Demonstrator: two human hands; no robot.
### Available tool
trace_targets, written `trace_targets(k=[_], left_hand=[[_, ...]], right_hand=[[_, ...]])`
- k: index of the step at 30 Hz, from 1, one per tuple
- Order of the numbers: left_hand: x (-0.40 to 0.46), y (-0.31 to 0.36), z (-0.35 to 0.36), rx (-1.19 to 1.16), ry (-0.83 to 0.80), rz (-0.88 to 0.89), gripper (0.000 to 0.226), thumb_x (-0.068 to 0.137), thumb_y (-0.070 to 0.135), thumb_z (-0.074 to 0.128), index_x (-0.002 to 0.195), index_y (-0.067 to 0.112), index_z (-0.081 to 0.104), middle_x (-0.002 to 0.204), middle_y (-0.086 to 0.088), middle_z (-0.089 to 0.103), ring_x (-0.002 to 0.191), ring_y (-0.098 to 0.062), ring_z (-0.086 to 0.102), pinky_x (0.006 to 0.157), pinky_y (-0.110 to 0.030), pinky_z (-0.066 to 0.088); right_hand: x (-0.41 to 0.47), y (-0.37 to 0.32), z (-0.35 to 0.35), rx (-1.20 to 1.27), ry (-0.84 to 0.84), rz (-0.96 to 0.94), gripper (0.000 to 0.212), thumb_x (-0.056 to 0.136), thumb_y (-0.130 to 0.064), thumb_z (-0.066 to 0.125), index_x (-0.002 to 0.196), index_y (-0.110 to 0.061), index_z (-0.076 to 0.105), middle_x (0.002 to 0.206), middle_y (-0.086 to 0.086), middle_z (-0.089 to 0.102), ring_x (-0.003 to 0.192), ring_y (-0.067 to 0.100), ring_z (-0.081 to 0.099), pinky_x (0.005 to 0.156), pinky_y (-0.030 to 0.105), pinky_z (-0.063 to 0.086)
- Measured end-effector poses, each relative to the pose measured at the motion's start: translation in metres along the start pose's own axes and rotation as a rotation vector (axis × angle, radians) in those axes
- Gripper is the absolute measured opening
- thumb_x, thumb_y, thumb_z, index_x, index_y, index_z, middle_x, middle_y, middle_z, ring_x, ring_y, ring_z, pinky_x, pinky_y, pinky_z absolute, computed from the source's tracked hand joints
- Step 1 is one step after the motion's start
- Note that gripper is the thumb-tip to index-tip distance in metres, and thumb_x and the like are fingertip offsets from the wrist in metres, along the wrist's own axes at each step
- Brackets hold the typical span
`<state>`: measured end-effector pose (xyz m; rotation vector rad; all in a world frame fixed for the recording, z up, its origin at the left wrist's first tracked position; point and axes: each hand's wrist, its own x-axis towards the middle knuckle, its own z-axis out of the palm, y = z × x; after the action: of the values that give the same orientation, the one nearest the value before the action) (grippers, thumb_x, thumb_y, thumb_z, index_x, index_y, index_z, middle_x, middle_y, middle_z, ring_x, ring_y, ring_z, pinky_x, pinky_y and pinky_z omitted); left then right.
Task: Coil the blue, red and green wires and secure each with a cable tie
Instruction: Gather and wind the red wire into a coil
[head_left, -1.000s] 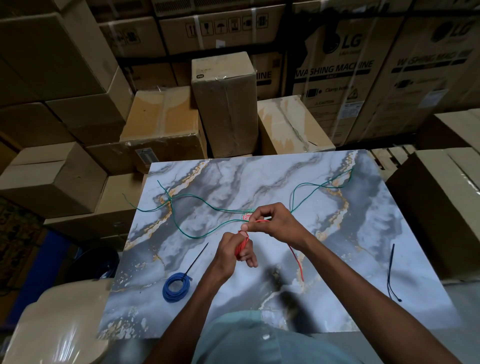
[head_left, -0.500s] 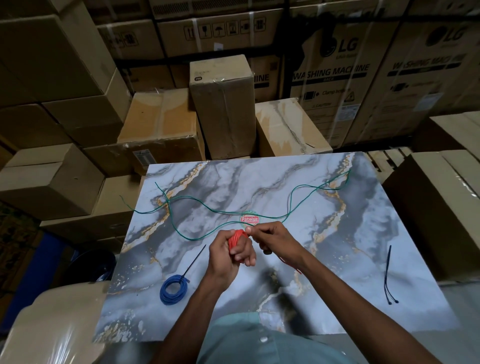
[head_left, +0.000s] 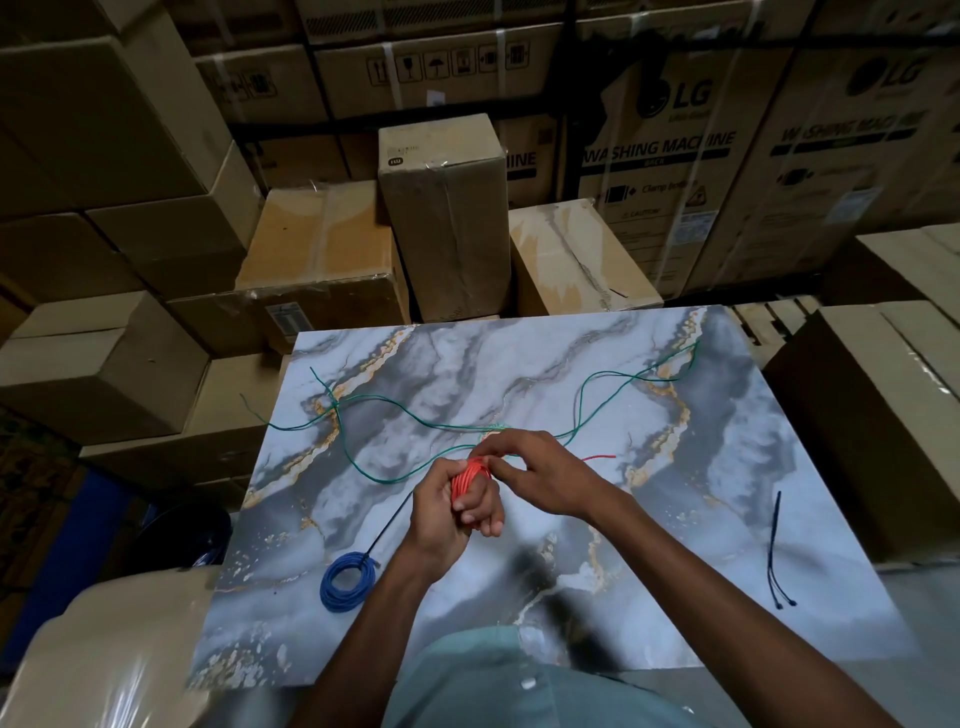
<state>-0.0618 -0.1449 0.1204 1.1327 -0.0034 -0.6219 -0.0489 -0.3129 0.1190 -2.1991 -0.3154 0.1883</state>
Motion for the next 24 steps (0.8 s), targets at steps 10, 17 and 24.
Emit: trace_targets(k=[10, 17, 24], left_hand=[[0.001, 0.011, 0.002, -0.138, 0.091, 0.039, 0.046, 0.088, 0.024, 0.027, 0.043, 0.017, 0.031, 0.042, -0.003, 0.025, 0.042, -0.022, 0.038, 0.049, -0.03, 0.031], [0.006, 0.017, -0.001, -0.238, 0.193, 0.105, 0.047, 0.089, 0.02, 0.026, 0.043, 0.018, 0.032, 0.042, -0.002, 0.025, 0.043, -0.02, 0.037, 0.049, -0.029, 0.029], [0.01, 0.02, -0.008, -0.345, 0.245, 0.13, 0.048, 0.089, 0.021, 0.026, 0.042, 0.019, 0.033, 0.043, 0.0, 0.027, 0.043, -0.018, 0.04, 0.045, -0.023, 0.032]], right_hand=[[-0.012, 0.025, 0.02, 0.188, 0.066, 0.107, 0.021, 0.105, -0.024, 0.057, 0.111, -0.022, 0.077, 0.074, -0.001, 0.066, 0.065, 0.007, 0.054, 0.063, 0.025, 0.047], [-0.017, 0.014, 0.016, 0.132, 0.06, 0.13, 0.022, 0.104, -0.027, 0.06, 0.096, -0.022, 0.08, 0.068, -0.012, 0.069, 0.054, 0.007, 0.045, 0.056, 0.018, 0.036], [-0.023, 0.006, 0.012, 0.077, 0.085, 0.122, 0.036, 0.103, -0.026, 0.062, 0.07, -0.041, 0.066, 0.064, -0.017, 0.069, 0.054, 0.007, 0.048, 0.058, 0.015, 0.035]])
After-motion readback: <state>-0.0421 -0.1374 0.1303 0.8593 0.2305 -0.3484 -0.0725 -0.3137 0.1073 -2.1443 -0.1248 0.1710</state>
